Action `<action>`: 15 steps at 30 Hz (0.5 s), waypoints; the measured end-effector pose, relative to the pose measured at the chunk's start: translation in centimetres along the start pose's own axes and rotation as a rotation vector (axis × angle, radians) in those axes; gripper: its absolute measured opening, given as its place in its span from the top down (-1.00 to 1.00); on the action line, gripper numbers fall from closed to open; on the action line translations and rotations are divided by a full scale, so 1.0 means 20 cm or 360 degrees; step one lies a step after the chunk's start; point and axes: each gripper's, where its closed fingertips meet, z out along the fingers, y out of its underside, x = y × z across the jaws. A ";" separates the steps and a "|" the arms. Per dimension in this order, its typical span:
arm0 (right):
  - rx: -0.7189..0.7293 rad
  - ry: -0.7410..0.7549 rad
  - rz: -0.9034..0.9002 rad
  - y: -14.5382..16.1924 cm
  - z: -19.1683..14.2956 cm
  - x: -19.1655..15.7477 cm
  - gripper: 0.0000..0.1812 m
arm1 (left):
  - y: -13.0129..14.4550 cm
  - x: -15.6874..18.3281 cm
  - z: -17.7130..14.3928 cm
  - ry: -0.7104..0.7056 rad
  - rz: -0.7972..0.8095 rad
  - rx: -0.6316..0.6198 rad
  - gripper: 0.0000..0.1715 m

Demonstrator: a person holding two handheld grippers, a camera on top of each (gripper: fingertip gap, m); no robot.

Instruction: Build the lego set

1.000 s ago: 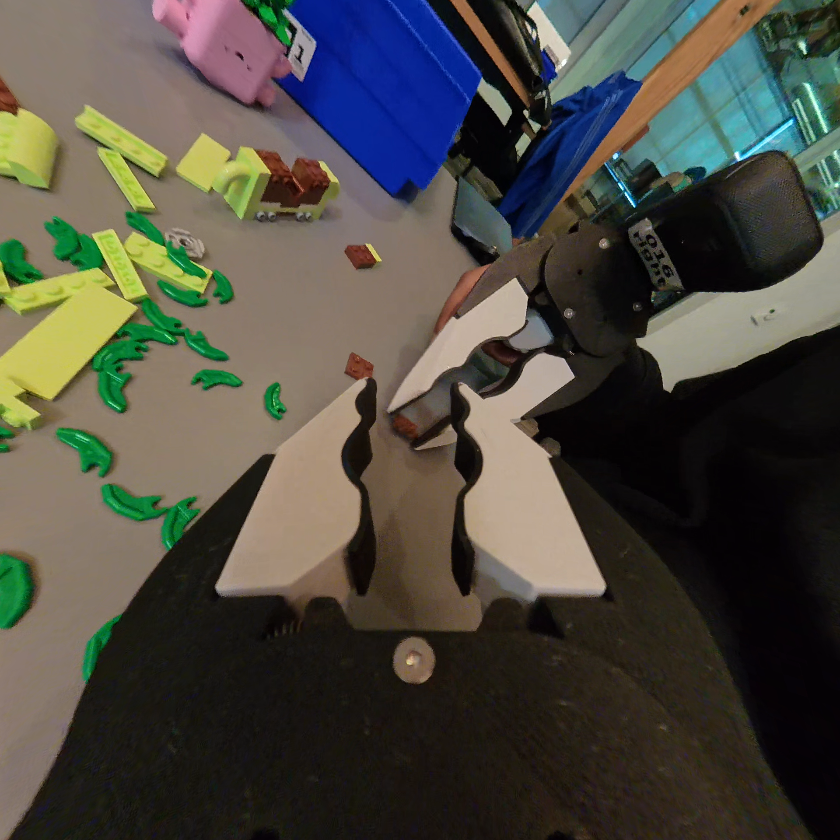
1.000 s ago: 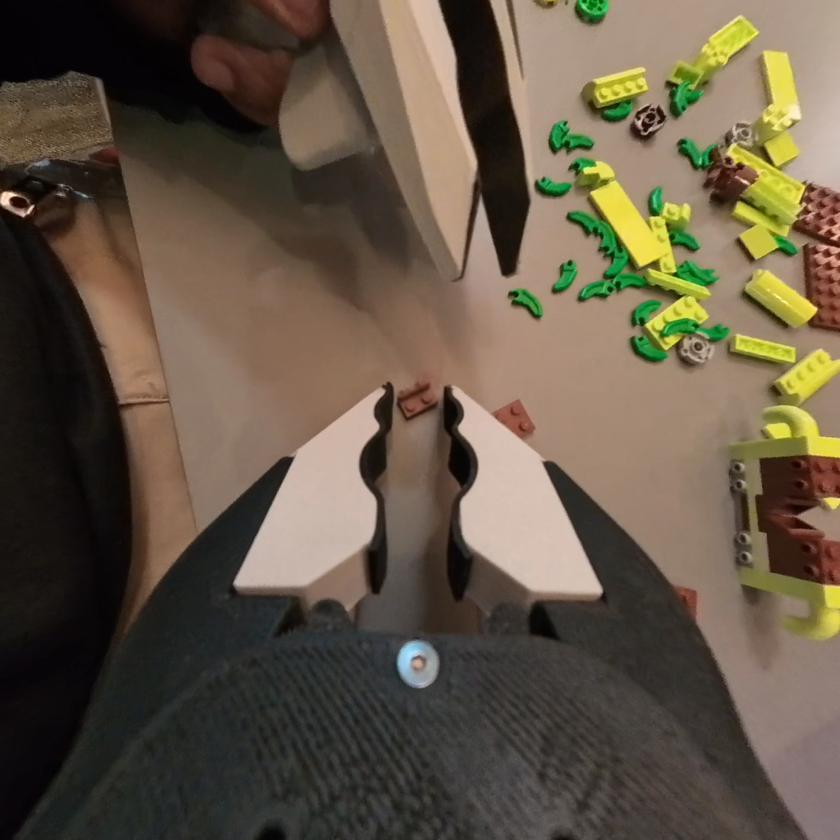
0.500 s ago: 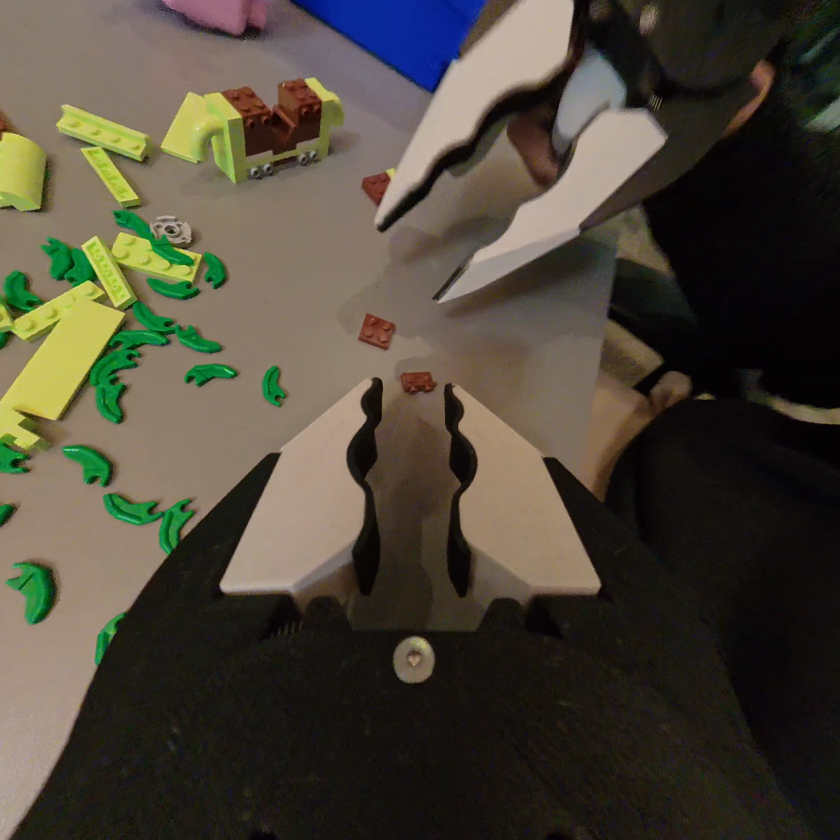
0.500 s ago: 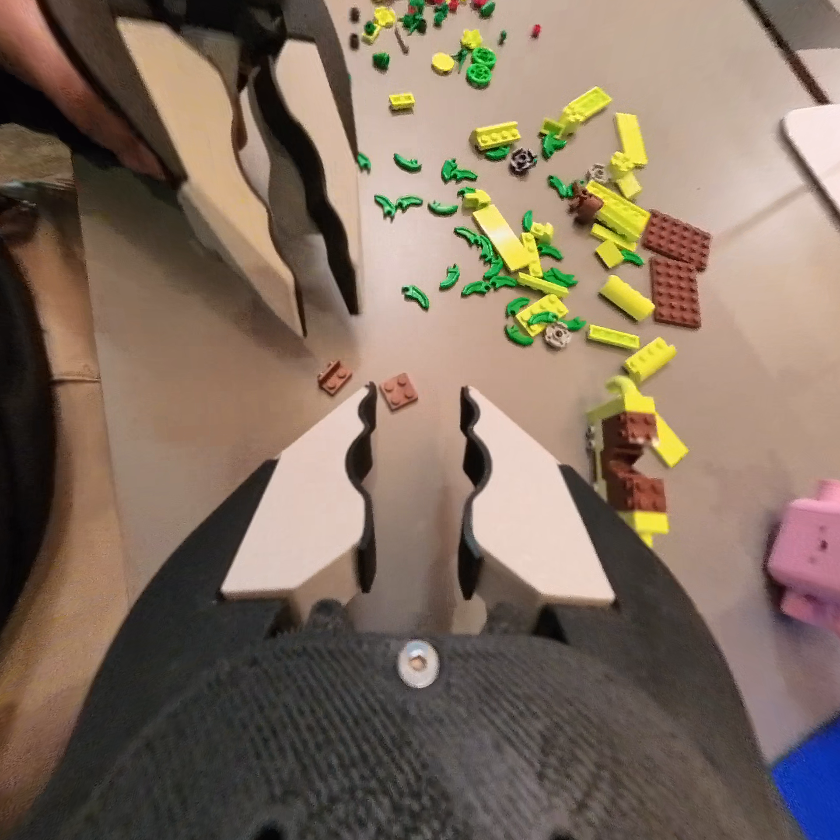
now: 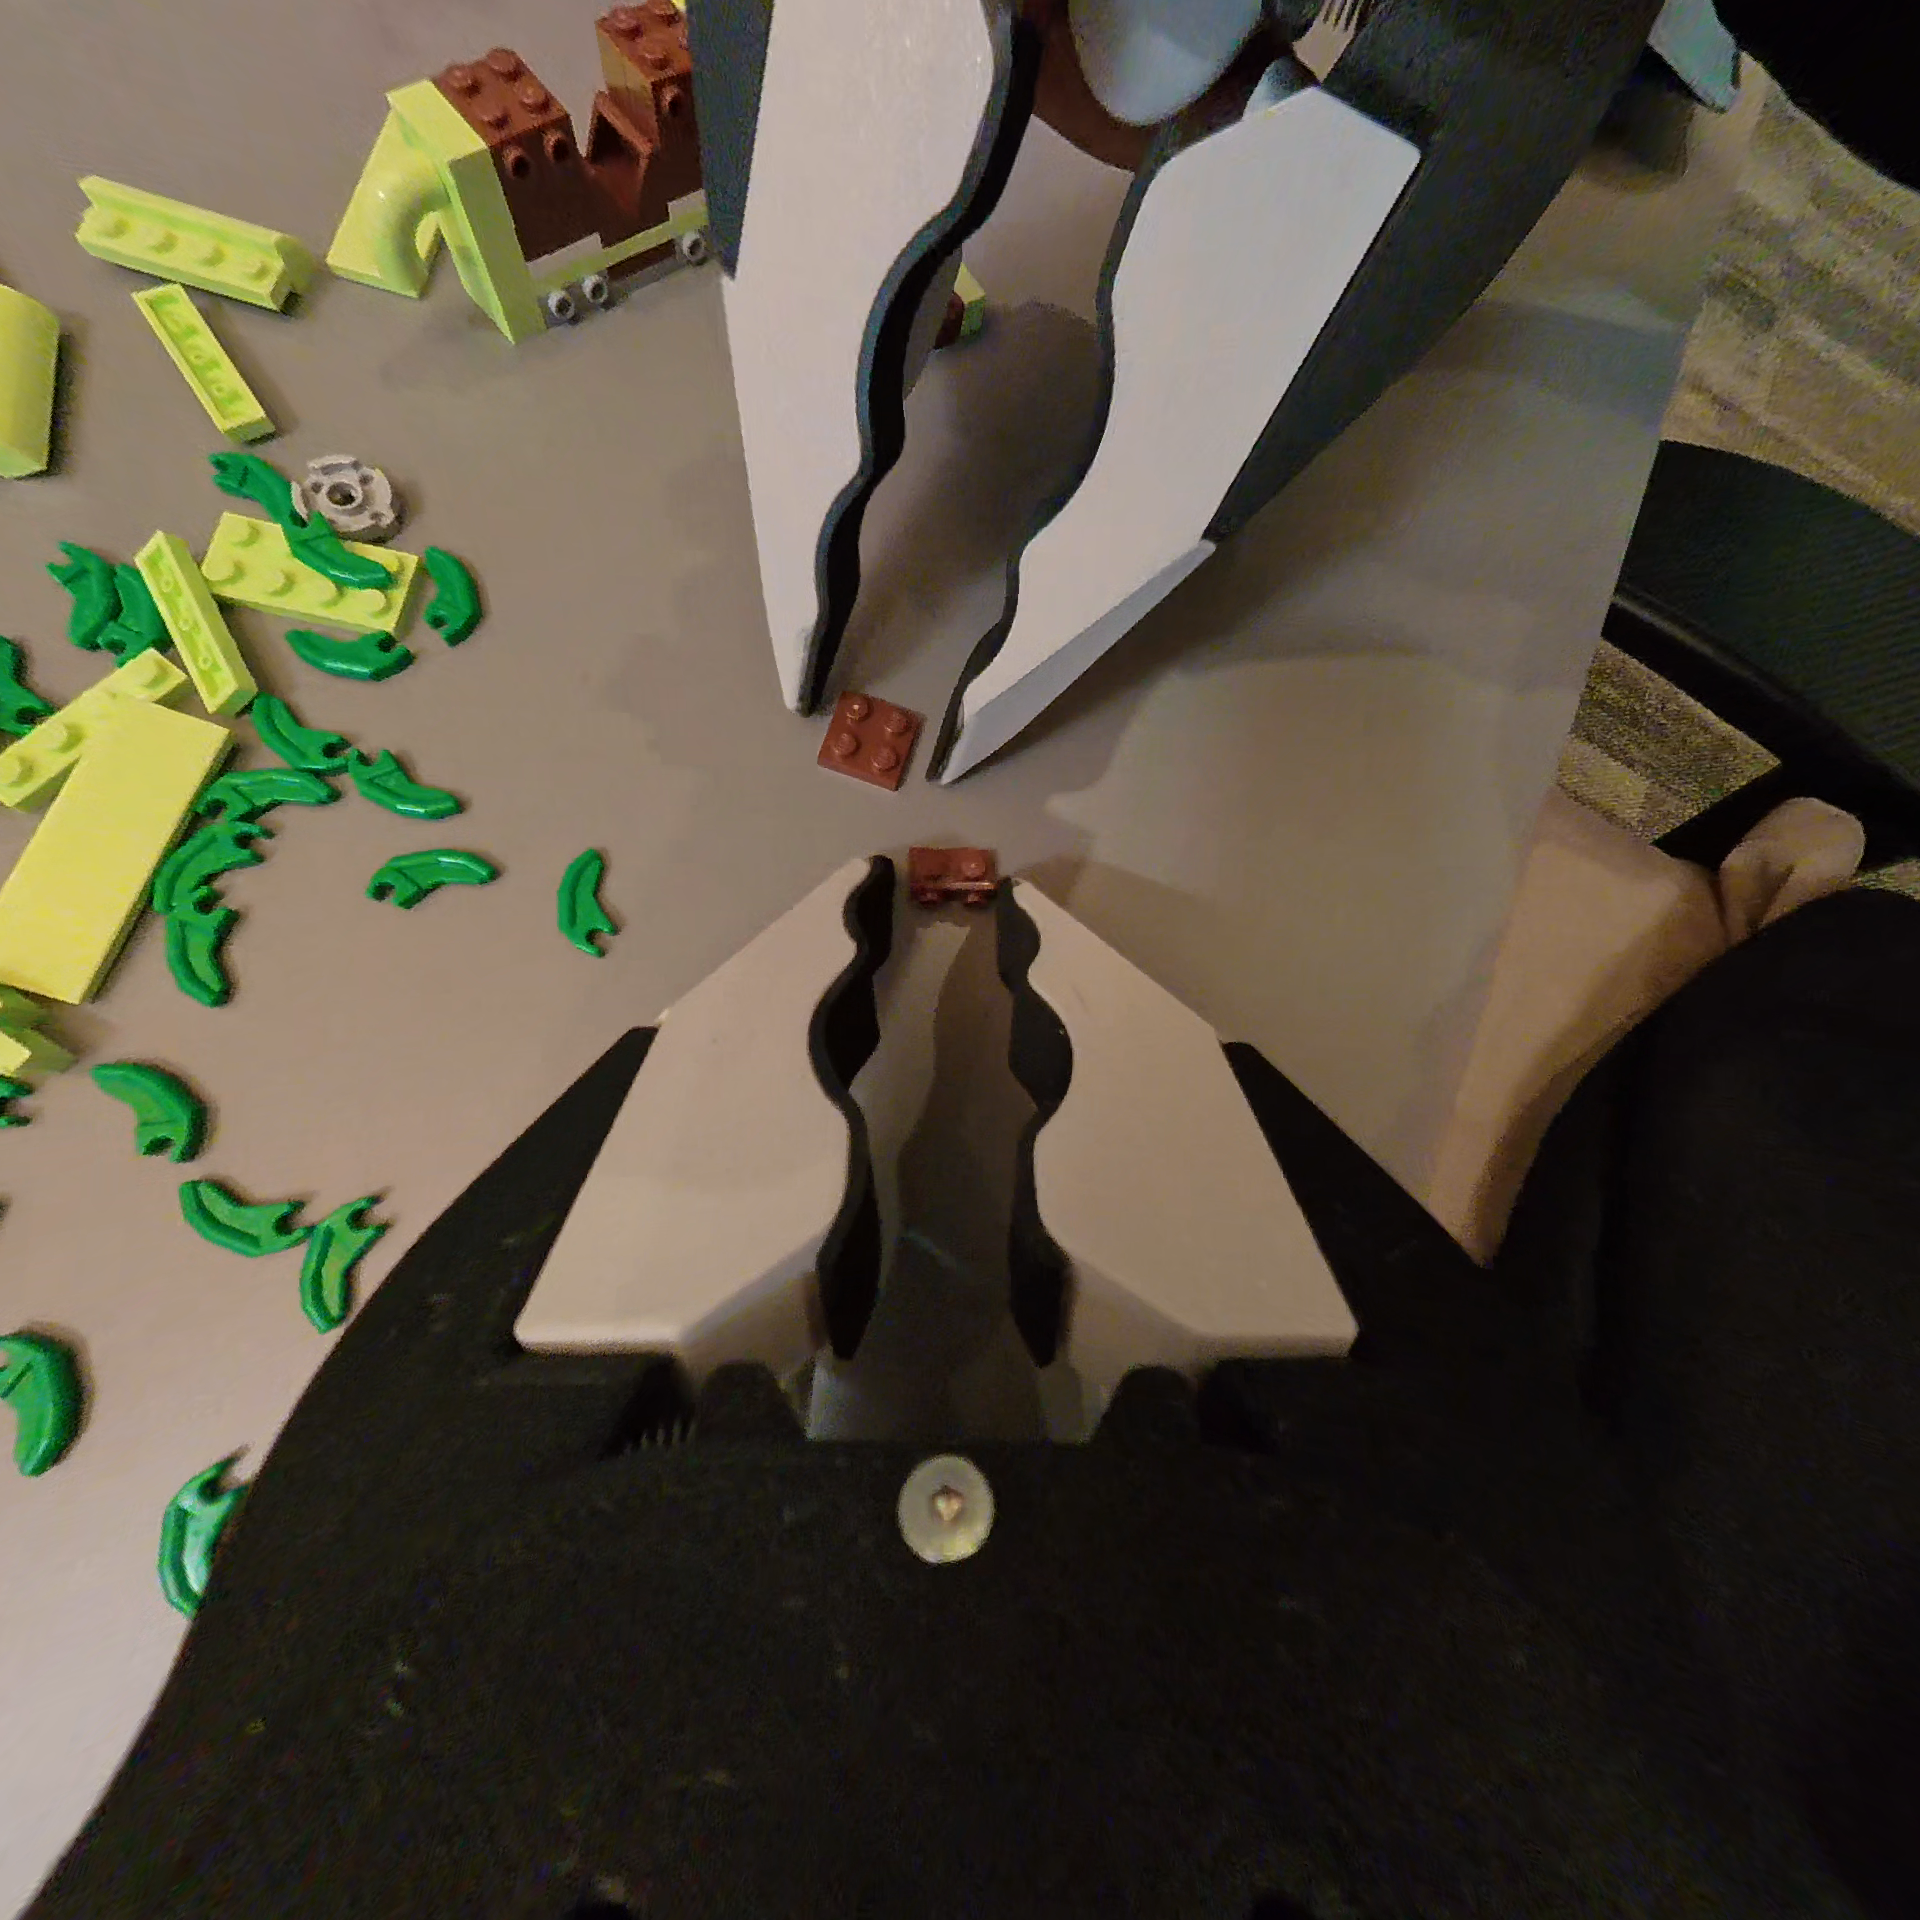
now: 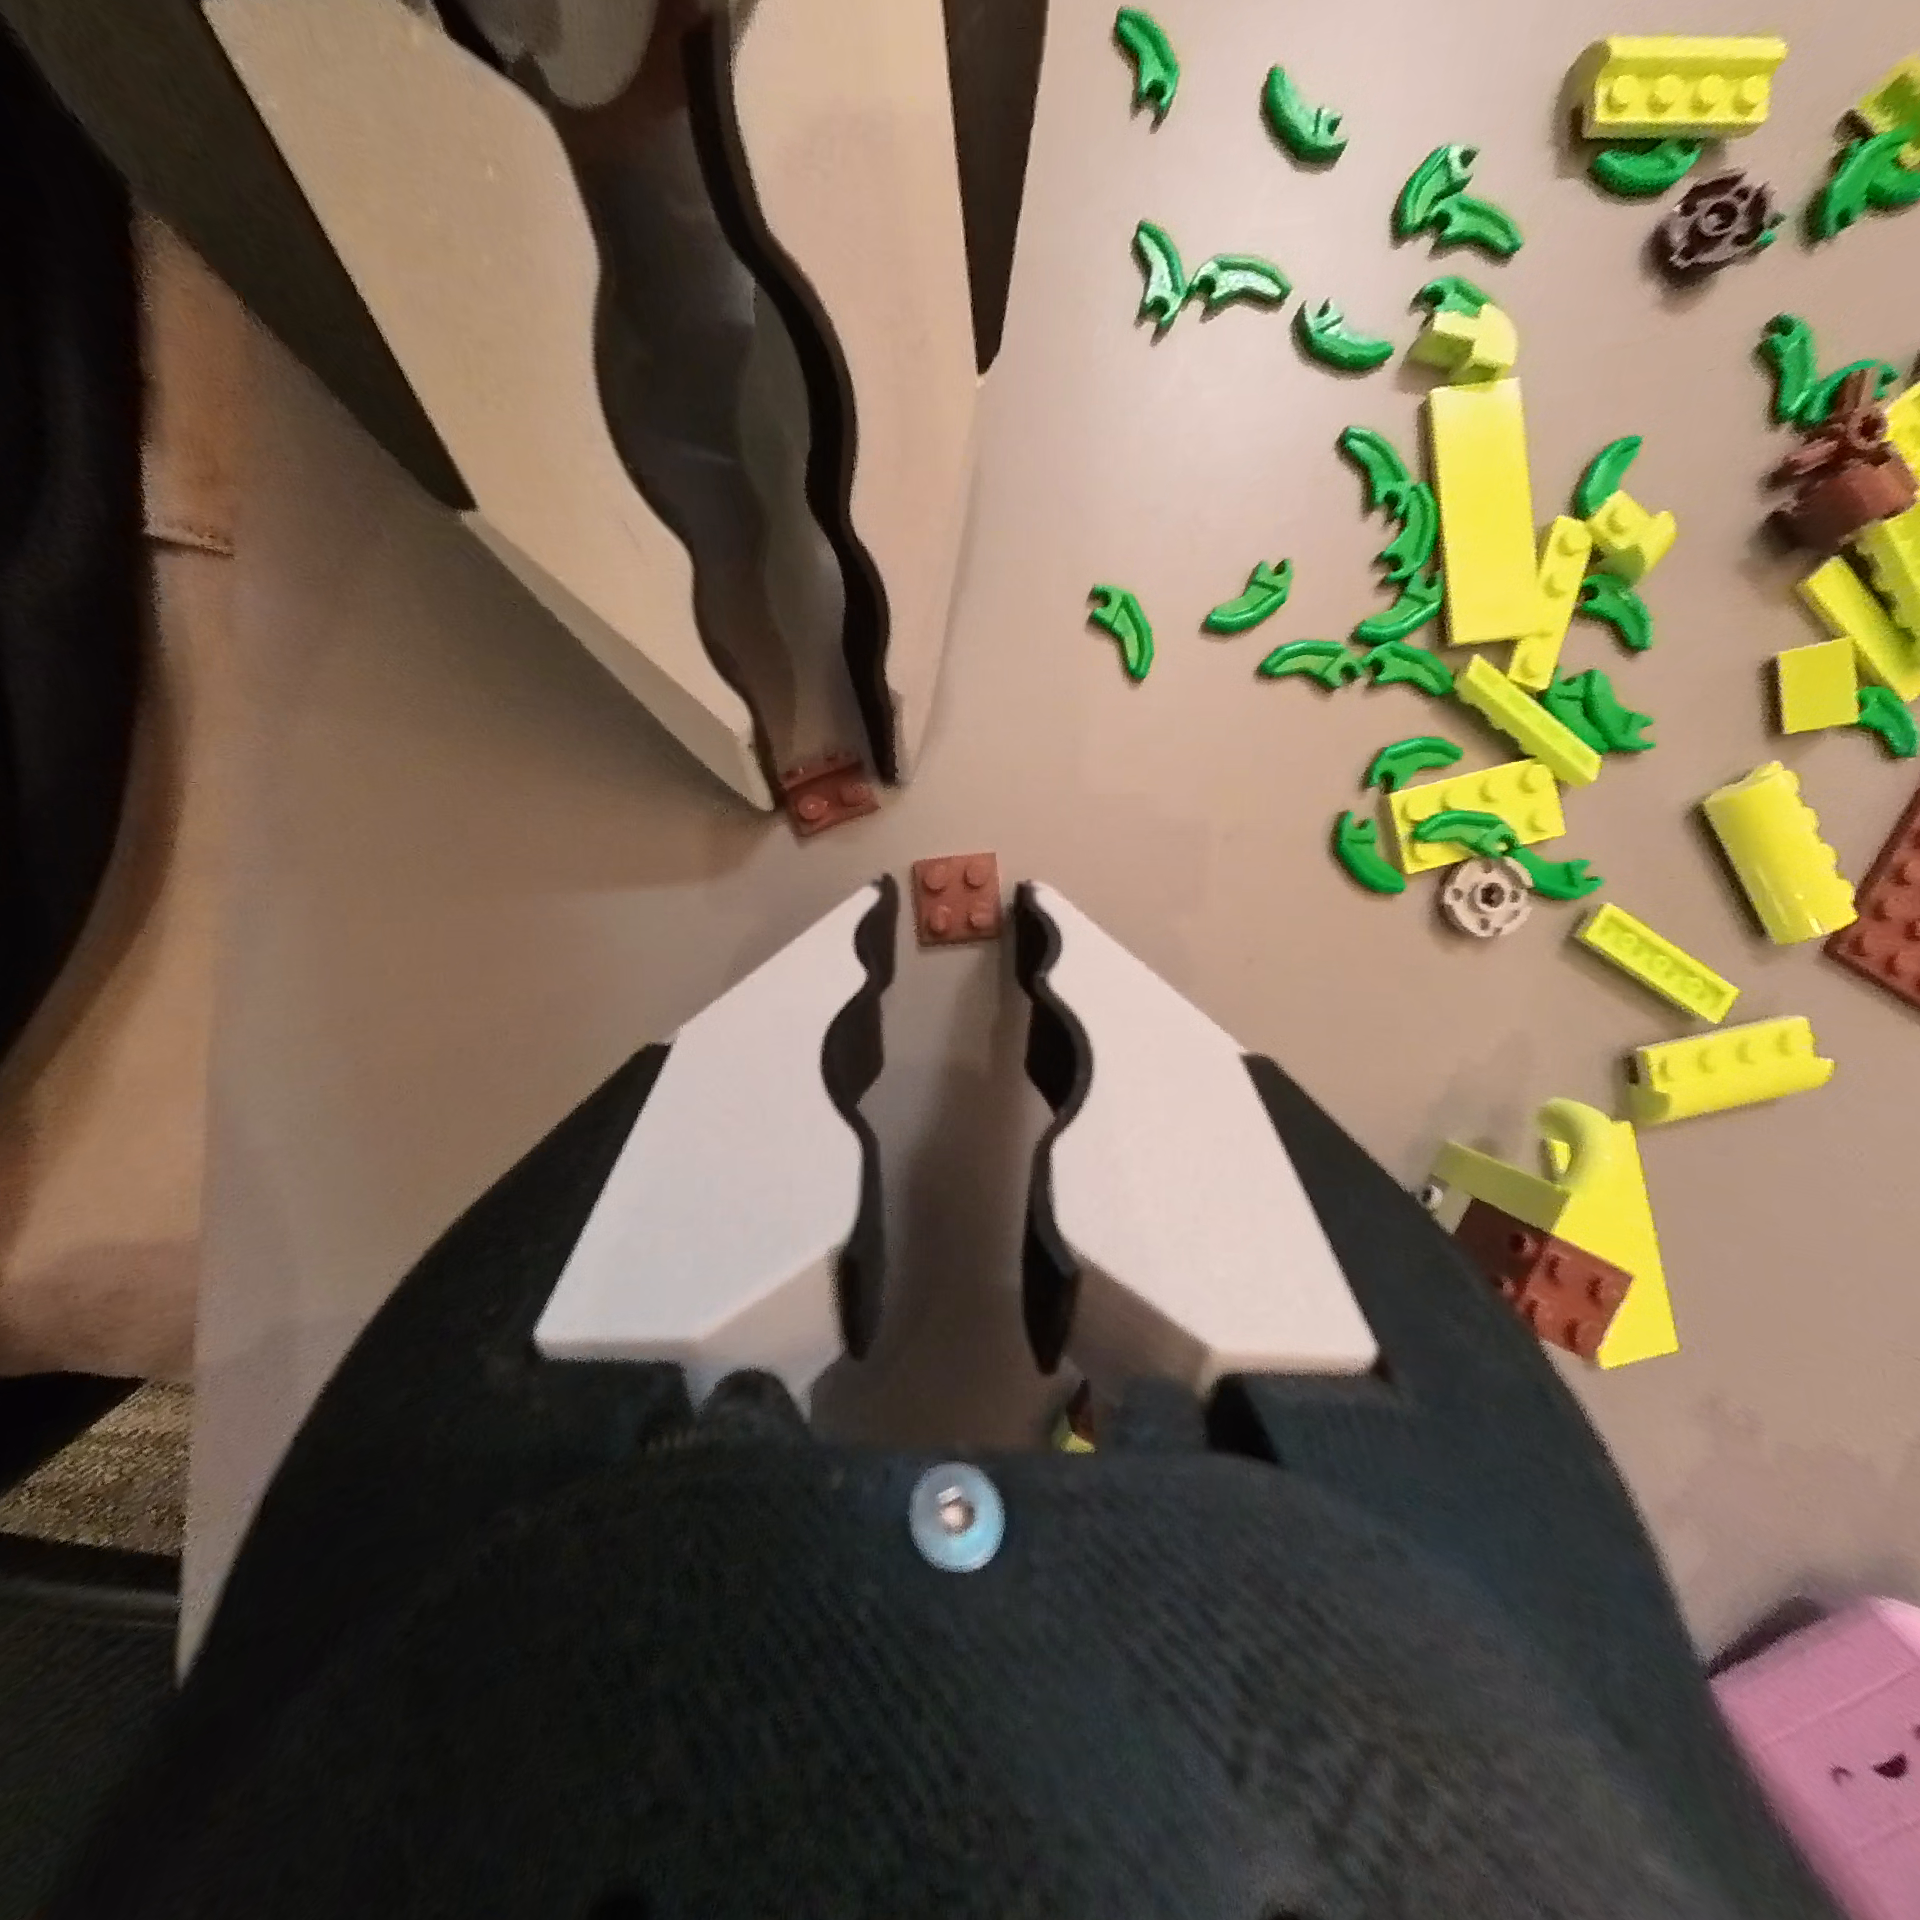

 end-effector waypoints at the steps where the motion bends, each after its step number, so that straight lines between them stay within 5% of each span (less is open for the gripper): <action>1: 0.0010 0.0002 -0.0004 0.00 0.00 0.00 0.84 | 0.00 -0.01 0.00 -0.0003 -0.0001 -0.0002 0.84; 9: 0.0158 0.0061 -0.0058 -0.06 -0.05 0.01 1.00 | 0.01 -0.03 -0.02 0.0009 -0.0038 0.0007 0.83; 15: 0.0116 0.0194 -0.0047 -0.05 -0.05 0.13 0.74 | 0.02 -0.06 -0.04 0.0014 -0.0034 0.0006 0.81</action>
